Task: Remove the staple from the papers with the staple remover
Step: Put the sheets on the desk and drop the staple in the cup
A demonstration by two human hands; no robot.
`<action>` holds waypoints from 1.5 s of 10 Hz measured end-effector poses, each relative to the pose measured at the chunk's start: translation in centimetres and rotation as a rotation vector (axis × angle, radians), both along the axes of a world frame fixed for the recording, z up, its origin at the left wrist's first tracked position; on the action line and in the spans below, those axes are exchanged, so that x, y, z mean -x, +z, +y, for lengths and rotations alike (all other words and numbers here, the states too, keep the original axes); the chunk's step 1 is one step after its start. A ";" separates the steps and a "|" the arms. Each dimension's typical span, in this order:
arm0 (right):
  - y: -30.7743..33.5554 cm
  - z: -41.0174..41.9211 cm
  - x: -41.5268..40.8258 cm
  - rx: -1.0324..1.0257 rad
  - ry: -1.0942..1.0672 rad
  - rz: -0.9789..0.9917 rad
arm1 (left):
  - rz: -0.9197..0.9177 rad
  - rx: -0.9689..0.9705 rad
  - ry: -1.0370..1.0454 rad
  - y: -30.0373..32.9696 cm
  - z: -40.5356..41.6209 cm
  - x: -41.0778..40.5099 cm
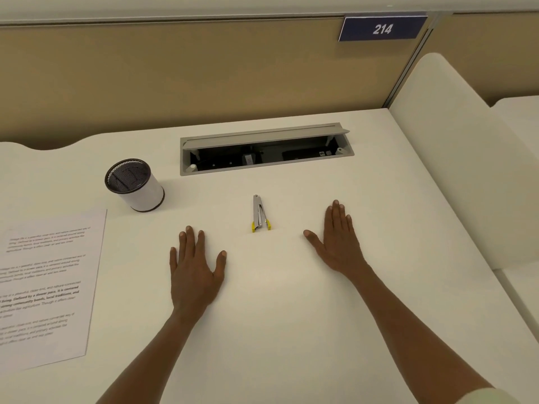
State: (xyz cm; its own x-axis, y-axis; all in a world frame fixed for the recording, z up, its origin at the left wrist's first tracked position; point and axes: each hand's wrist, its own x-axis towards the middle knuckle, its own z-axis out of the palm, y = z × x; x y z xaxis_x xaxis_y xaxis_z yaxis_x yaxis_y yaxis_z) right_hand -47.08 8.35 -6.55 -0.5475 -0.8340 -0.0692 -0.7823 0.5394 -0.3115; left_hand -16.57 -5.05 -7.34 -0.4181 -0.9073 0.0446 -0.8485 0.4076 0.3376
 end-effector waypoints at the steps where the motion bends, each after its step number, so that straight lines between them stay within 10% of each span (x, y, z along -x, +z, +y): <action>1: 1.0 0.5 1.8 0.258 -0.102 -0.235 | 0.002 0.001 0.002 0.0 0.0 0.0; 6: 2.6 -0.6 4.9 0.301 0.042 -0.273 | 0.004 -0.004 0.004 -0.1 0.0 0.0; 11: 1.9 -0.9 4.0 0.095 0.250 0.240 | 0.004 0.003 0.001 0.0 0.1 0.0; 13: 1.4 -1.3 4.1 0.104 0.138 0.016 | 0.002 0.009 -0.002 0.1 0.1 0.0; 15: 3.7 -0.7 4.4 0.402 -0.421 -0.890 | -0.001 0.006 -0.002 -0.1 0.0 0.0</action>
